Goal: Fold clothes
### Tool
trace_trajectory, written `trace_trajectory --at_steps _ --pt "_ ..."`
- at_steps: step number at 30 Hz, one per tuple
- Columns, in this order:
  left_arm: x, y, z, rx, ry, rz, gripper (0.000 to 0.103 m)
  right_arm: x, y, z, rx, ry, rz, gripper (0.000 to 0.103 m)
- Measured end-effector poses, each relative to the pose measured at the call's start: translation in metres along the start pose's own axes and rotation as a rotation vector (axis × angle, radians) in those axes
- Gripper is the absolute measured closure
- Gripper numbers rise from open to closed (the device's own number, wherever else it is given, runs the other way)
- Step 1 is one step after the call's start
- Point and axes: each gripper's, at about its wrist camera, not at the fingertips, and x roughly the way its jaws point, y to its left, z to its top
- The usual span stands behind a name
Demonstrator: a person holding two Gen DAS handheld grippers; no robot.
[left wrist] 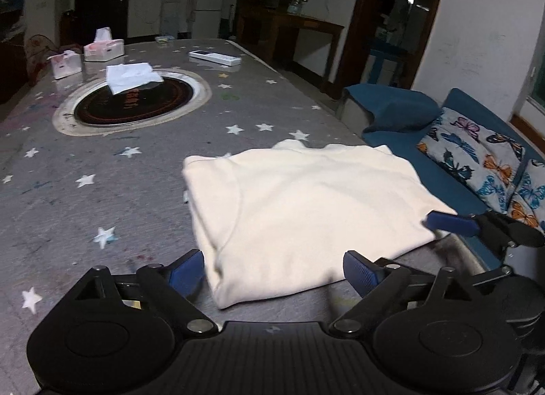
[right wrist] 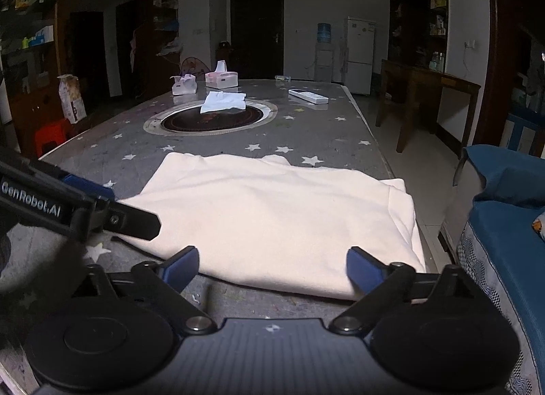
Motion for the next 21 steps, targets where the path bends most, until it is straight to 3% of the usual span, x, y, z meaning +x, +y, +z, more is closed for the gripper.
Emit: trace_trajectory --at_steps 21 --pt "-0.015 0.004 -0.009 0.001 -0.033 0.018 0.006 -0.008 0.003 0.008 0.091 -0.013 -0.032 0.0"
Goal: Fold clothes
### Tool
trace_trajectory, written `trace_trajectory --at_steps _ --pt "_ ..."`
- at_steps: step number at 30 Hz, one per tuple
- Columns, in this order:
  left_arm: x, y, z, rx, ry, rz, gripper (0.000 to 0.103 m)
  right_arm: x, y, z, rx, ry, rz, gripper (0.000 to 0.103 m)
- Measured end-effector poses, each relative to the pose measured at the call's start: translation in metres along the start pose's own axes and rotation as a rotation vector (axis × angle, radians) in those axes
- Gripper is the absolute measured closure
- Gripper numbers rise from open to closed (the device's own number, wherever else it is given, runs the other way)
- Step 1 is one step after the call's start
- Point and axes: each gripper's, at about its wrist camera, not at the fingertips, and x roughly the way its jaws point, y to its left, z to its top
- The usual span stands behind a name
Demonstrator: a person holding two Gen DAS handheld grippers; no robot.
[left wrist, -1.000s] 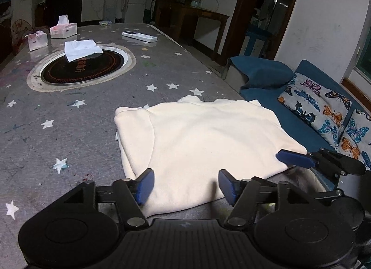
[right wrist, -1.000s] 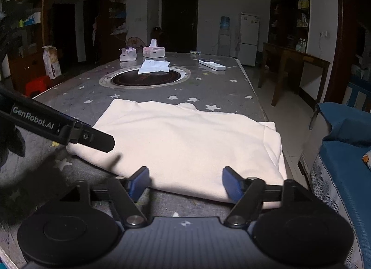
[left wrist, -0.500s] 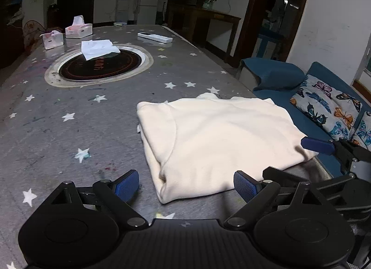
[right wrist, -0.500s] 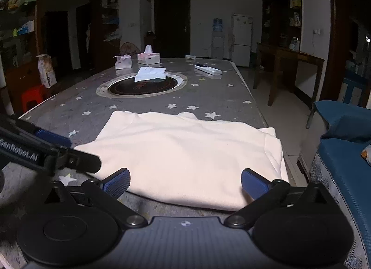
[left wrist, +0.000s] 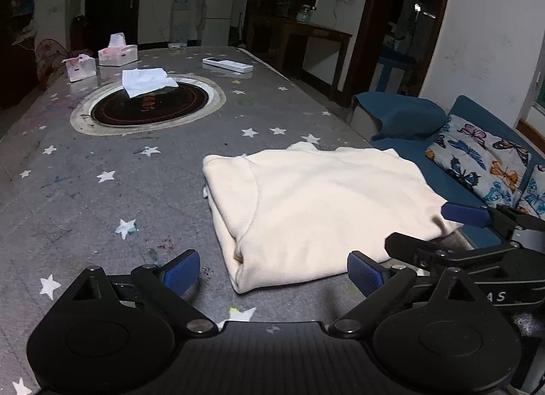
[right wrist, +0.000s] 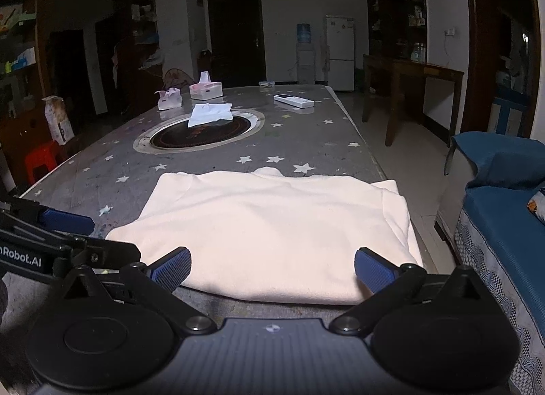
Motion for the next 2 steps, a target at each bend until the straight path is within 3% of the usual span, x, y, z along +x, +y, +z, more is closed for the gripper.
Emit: trace_trajectory --at_steps 2 --pt "-0.0013 -0.0007 0.0003 0.003 -0.001 0.008 0.005 -0.0006 0.001 0.0002 0.002 -0.002 -0.004 0.0"
